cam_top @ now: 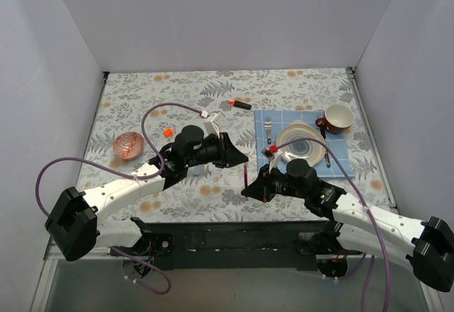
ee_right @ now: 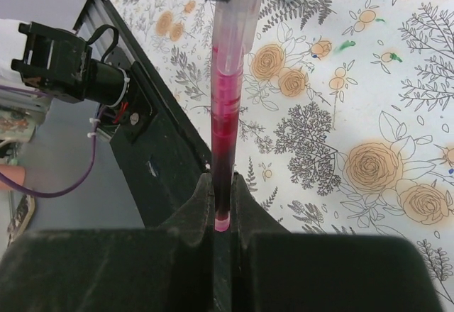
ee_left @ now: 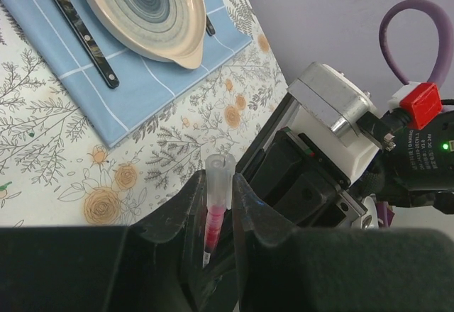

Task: Insert the pens into the pen caps

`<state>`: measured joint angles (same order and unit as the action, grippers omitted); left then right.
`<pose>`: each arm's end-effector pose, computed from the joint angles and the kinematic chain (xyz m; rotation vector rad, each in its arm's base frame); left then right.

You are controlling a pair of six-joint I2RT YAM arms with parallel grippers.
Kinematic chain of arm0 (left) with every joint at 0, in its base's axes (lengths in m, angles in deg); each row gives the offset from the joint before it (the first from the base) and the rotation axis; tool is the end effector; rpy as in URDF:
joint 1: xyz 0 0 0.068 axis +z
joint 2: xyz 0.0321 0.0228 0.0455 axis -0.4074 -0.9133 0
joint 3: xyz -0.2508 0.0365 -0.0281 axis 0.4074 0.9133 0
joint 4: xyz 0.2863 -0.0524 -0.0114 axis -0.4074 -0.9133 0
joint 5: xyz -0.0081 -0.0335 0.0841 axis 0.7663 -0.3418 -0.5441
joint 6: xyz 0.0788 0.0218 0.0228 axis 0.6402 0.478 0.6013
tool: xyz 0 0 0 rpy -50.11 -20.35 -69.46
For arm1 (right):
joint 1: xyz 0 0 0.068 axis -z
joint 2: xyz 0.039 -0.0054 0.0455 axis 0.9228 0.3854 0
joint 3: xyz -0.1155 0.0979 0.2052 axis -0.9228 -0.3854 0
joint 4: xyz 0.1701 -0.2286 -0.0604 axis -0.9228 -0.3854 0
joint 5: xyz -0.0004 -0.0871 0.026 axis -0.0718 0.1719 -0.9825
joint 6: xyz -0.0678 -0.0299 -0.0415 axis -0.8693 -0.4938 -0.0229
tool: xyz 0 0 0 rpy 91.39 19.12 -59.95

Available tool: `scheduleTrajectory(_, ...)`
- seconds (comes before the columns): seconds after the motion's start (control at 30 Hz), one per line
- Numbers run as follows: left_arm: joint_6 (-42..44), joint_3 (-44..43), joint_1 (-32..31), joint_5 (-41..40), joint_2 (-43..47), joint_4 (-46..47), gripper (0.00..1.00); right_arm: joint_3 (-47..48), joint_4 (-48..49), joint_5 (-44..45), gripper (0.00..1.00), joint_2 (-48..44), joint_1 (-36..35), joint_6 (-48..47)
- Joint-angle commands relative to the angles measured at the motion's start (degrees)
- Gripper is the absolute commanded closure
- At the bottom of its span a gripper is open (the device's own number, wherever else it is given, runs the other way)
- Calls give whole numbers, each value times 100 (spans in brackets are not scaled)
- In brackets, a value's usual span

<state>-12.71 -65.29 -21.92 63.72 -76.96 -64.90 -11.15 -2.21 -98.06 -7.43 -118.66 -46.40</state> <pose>0.2241 -0.2677 0.2282 -0.4425 2.3170 -1.6609 0.1546 0.2242 0.1794 -0.4893 2.0018 1.2438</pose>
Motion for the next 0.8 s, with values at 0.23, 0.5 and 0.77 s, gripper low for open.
scheduleTrajectory(0.23, 268, -161, -72, 607, -71, -624, 100, 373, 253, 720, 99, -363, 18, -270)
scheduleTrajectory(0.5, 66, -46, -72, 1011, -10, -158, 51, 373, 482, 387, 99, -258, 27, -323)
scheduleTrajectory(0.77, 153, -169, -72, 800, 140, 210, 23, 162, 596, 158, 99, -496, 18, -226)
